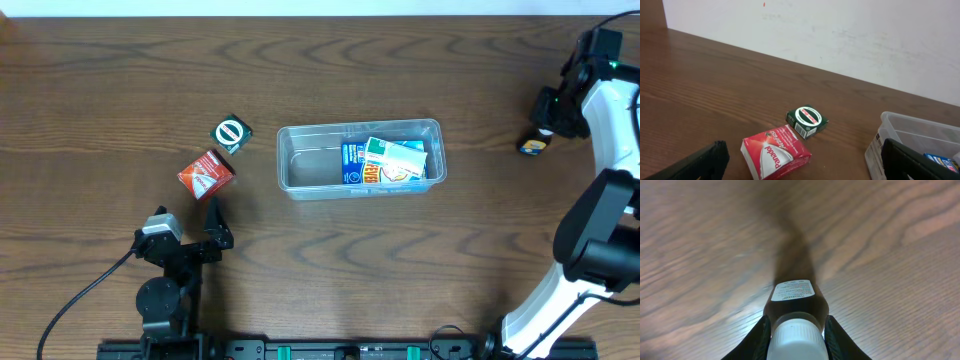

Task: Pack container
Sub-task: 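Carry the Woods bottle with right gripper over the container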

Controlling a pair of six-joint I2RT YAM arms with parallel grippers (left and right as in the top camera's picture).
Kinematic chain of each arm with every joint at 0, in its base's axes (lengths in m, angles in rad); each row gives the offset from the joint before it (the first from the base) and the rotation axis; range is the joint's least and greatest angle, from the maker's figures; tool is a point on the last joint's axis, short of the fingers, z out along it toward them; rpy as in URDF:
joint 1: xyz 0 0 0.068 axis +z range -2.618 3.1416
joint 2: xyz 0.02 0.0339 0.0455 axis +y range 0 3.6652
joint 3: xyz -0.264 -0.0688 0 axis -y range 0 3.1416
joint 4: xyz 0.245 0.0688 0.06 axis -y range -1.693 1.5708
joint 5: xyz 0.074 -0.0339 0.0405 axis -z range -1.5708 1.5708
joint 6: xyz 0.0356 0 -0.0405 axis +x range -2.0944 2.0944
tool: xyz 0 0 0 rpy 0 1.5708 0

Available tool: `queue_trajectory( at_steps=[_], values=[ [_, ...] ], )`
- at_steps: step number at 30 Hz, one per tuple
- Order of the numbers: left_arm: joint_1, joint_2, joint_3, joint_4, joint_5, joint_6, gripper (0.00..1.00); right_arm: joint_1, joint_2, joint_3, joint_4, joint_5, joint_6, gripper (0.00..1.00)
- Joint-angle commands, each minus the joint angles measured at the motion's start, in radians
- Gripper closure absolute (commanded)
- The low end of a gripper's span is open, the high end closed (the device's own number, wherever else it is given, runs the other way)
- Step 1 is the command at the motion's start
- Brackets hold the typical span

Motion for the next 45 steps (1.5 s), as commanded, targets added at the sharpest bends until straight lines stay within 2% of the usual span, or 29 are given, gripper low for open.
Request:
queue_trajectory(
  at_steps=[1,7,13,17,26,33,45],
  values=[
    [0.005,0.001,-0.015,-0.034,0.011,0.003,0.02,0.05,-0.14,0.008,0.004,-0.063,-0.072,0.82],
    [0.005,0.001,-0.015,-0.034,0.011,0.003,0.02,0.164,-0.287,0.008,0.004,-0.132,-0.205,0.87],
    [0.005,0.001,-0.015,-0.034,0.011,0.003,0.02,0.344,-0.387,0.008,0.015,-0.163,-0.254,0.86],
    [0.005,0.001,-0.015,-0.034,0.011,0.003,0.02,0.486,-0.398,0.008,0.014,-0.168,-0.317,0.83],
    [0.005,0.001,-0.015,-0.034,0.011,0.003,0.02,0.729,-0.397,0.008,0.01,-0.167,-0.489,0.83],
    [0.005,0.001,-0.015,-0.034,0.011,0.003,0.02,0.792,-0.388,0.008,0.013,-0.169,-0.541,0.83],
    [0.005,0.001,-0.015,-0.034,0.011,0.003,0.02,0.797,-0.309,0.007,0.019,-0.248,-0.615,0.8]
  ],
)
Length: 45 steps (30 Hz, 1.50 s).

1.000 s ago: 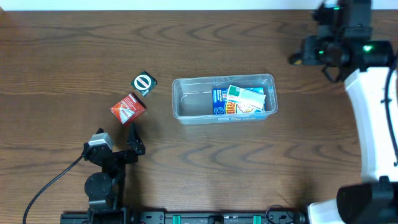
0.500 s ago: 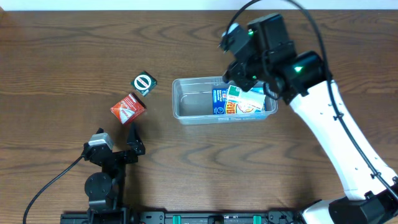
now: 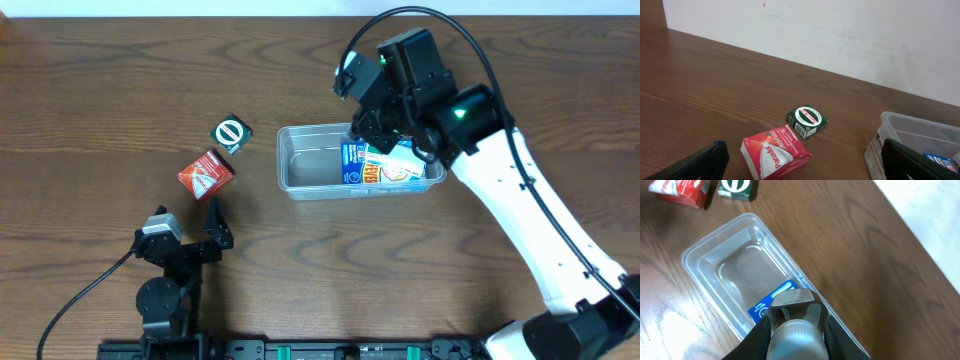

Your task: Pack container

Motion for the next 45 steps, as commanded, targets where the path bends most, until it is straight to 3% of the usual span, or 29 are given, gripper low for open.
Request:
queue_trajectory(
  at_steps=[1,16,35,45],
  values=[
    [0.005,0.001,-0.015,-0.034,0.012,0.002,0.02,0.008,0.038,0.01,0.006,-0.063,-0.052,0.8],
    [0.005,0.001,-0.015,-0.034,0.011,0.002,0.02,0.008,0.185,0.01,0.01,-0.154,-0.166,0.81],
    [0.005,0.001,-0.015,-0.034,0.011,0.002,0.02,0.008,0.287,0.009,0.014,-0.273,-0.434,0.82],
    [0.005,0.001,-0.015,-0.034,0.011,0.002,0.02,0.009,0.331,0.01,0.033,-0.274,-0.448,0.82]
  ],
)
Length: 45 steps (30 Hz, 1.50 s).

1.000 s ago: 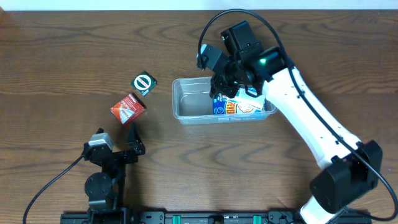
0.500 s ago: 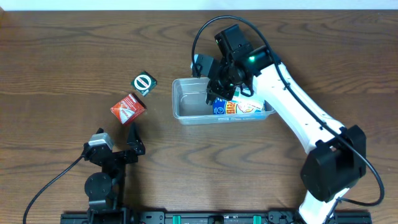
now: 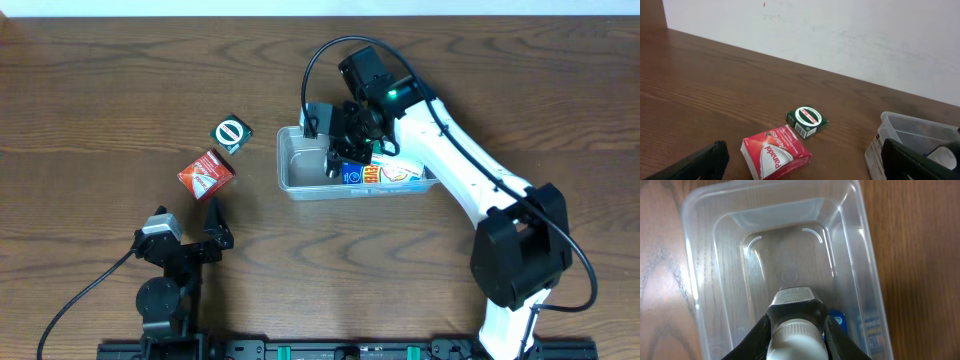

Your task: Pack container

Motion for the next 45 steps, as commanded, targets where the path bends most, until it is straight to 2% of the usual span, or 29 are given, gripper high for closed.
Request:
queue_trajectory(
  at_steps=[1,39,45],
  values=[
    [0.005,0.001,-0.015,-0.034,0.011,0.002,0.02,0.008,0.011,0.01,0.01,-0.031,-0.027,0.82],
    [0.005,0.001,-0.015,-0.034,0.011,0.002,0.02,0.006,0.025,-0.003,0.008,0.027,-0.051,0.75],
    [0.005,0.001,-0.015,-0.034,0.011,0.002,0.02,0.006,0.025,-0.004,0.016,0.026,-0.051,0.7]
  ],
)
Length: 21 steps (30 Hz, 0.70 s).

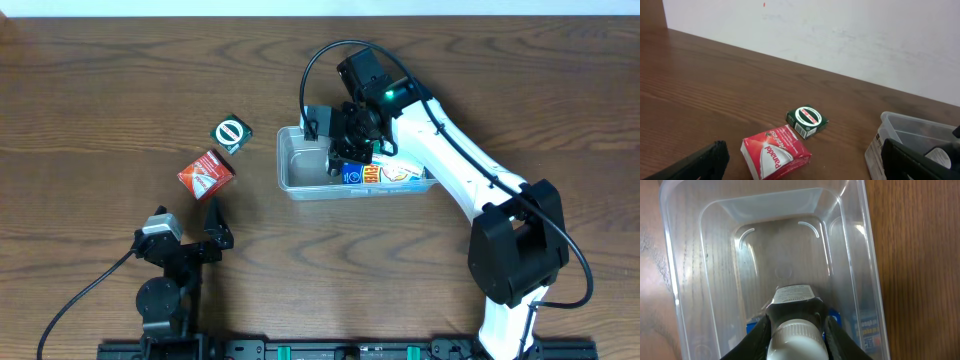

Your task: Pack container

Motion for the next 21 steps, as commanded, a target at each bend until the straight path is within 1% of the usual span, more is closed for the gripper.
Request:
queue_trajectory(
  at_steps=[1,7,21],
  values=[
    [0.005,0.001,-0.015,-0.034,0.011,0.002,0.02,0.006,0.009,-0.002,0.005,-0.005,-0.009,0.69],
    [0.005,0.001,-0.015,-0.034,0.011,0.002,0.02,0.006,0.009,-0.002,0.006,-0.005,-0.009,0.63],
    [0.005,0.001,-0.015,-0.034,0.011,0.002,0.02,0.006,0.009,-0.002,0.006,-0.005,-0.008,0.63]
  ],
)
